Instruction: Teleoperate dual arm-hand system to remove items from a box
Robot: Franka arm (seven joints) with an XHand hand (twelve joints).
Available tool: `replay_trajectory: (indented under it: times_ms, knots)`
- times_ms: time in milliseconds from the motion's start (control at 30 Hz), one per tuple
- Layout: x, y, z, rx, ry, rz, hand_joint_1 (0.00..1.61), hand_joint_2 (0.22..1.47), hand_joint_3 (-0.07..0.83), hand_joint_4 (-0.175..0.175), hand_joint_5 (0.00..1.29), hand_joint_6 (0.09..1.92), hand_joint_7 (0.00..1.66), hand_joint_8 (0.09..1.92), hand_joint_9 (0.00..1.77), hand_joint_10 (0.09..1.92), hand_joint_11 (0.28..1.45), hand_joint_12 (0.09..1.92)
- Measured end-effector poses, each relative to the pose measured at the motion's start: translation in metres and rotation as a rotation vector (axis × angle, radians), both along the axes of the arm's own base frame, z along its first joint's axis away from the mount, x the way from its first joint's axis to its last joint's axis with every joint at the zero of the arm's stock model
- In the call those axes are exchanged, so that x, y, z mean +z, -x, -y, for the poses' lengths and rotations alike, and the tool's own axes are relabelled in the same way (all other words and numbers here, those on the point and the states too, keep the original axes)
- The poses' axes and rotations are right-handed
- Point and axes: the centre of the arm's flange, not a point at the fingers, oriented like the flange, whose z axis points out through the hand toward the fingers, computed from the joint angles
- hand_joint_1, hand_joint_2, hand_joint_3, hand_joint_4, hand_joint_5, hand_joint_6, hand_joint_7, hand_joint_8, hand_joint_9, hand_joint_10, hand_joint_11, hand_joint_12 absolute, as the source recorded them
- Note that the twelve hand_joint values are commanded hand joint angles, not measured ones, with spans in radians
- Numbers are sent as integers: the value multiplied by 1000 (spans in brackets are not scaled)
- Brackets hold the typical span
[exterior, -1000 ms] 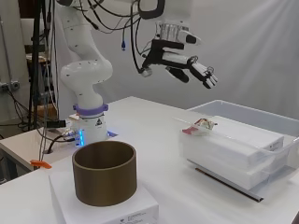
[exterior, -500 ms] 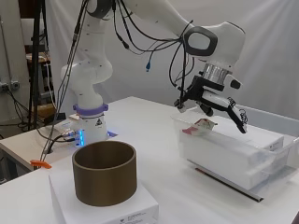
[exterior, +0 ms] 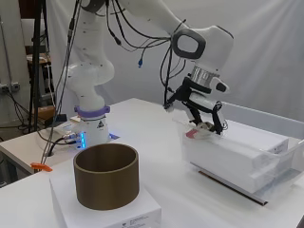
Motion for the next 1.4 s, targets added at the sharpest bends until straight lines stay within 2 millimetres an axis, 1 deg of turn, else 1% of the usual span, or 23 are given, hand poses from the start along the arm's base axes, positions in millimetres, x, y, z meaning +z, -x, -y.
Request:
replay_trajectory:
  times_ms: [133,167,233,267,367,400,467,533,600,633,667,700,767,800,833,867,933,1033,1100,1167,1233,1333,1400]
  knots:
    - [4,12,1,-22,-39,78,1350,1147,0,-175,877,1236,800,979,979,1112,677,544]
    - [9,16,0,-6,-62,106,1353,1145,1,-175,867,1219,812,976,991,1127,666,644]
    - [38,23,-5,32,-83,169,1356,1146,0,-175,846,1192,831,959,992,1189,627,908]
    - [66,28,-8,37,-82,220,1359,1134,-2,-175,887,1179,881,933,978,1143,618,1009]
    - [136,54,-7,20,-94,356,1357,1143,0,-175,826,1236,856,927,1010,1137,602,1032]
    - [153,68,-2,6,-99,389,1357,1144,0,-175,818,1240,855,920,1014,1141,608,1067]
    - [172,100,15,-33,-91,425,1357,1143,0,-175,823,1230,857,900,1012,1159,609,1132]
    - [169,129,36,-76,-80,425,1359,1141,-1,-175,824,1213,873,874,1016,1166,605,1165]
    - [163,154,71,-146,-92,421,1362,1135,0,-175,830,1183,892,853,1023,1171,608,1193]
    - [161,162,88,-176,-97,421,1303,1136,0,-100,861,1175,926,877,1055,1128,633,1270]
    - [158,168,107,-204,-98,416,1251,1144,0,-34,871,1191,934,936,1066,1176,670,1381]
    - [156,171,129,-230,-99,408,1215,1157,2,7,866,1216,917,1009,1053,1269,700,1483]
    - [152,170,174,-273,-107,392,1182,1171,1,46,869,1210,885,1112,1013,1387,715,1586]
    - [150,167,193,-291,-102,385,1239,1161,-3,9,877,1174,880,1067,995,1353,687,1562]
    - [146,166,213,-316,-96,373,1290,1155,-1,-64,869,1165,861,1034,983,1308,653,1502]
    - [138,166,232,-350,-85,350,1321,1154,-1,-116,864,1184,837,1025,968,1267,617,1412]
    - [133,171,248,-376,-62,327,1344,1155,0,-161,861,1218,805,1027,951,1221,581,1280]
    - [153,179,259,-408,-55,371,1349,1159,0,-175,858,1259,790,1020,939,1196,576,1251]
    - [169,183,279,-423,-61,408,1349,1161,0,-175,852,1281,784,1023,936,1187,581,1278]
    - [174,179,301,-456,-66,407,1349,1161,0,-175,853,1295,788,1018,934,1167,579,1294]
    - [164,172,326,-518,-48,364,1353,1150,0,-175,857,1282,822,972,959,1137,586,1341]
    - [137,171,373,-587,36,259,1358,1141,0,-175,862,1244,864,897,974,1168,625,1501]
    - [140,164,383,-567,55,255,1355,1148,0,-175,850,1278,849,907,959,1190,647,1590]
